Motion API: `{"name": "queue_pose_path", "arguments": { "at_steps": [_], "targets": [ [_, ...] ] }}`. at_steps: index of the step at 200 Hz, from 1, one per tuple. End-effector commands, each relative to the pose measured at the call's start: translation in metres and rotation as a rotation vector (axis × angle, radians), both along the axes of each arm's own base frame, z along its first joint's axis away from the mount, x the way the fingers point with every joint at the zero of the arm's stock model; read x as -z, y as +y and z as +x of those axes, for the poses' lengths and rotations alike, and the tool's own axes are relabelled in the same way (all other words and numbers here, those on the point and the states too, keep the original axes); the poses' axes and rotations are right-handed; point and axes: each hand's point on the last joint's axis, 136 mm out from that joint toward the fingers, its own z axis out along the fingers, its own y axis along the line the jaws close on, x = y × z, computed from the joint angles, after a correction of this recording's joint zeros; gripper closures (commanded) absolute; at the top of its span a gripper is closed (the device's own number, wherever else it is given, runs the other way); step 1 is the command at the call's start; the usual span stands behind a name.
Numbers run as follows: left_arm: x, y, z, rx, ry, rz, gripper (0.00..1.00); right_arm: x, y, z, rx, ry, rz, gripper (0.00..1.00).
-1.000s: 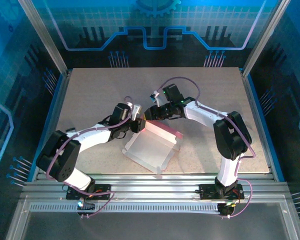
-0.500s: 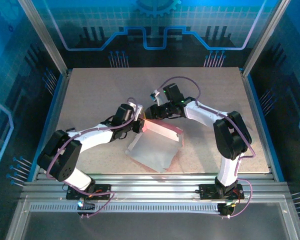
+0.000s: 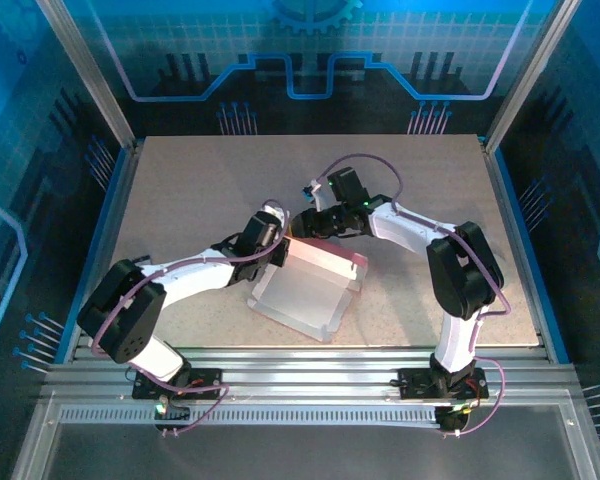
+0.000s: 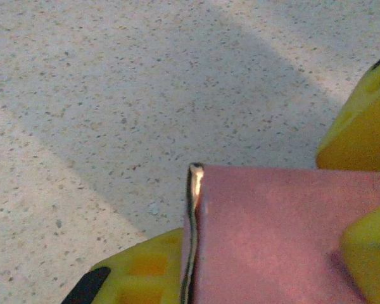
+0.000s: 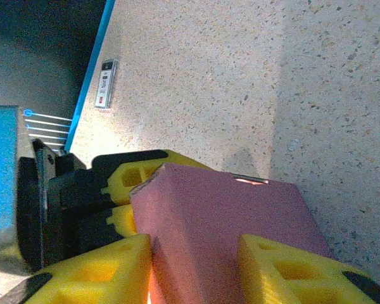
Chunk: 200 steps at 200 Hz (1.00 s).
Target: Fold the paper box
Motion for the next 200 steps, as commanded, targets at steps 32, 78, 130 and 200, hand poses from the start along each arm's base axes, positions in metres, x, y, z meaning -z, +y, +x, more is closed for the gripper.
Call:
{"name": "queue_pose_path", "arguments": {
  "at_steps": [32,78,130,200],
  "targets": [
    [-0.008,0.047,-0.011,-0.268,-0.037,0.042,0.95,-0.036,-0.032,0.003,0.12,-0.036,-0.014,0.39],
    [-0.012,0.084,-0.037,-0.444,-0.03,0.047,0.93,-0.049,-0.079,-0.004,0.25,-0.116,-0.137,0.33],
    [0.0,0.109,-0.063,-0.567,0.022,0.078,0.92,-0.052,-0.111,-0.042,0.32,-0.158,-0.159,0.34],
    [0.004,0.107,-0.073,-0.572,0.114,0.097,0.9,-0.005,-0.101,-0.076,0.345,-0.091,-0.083,0.45]
  ]
}}
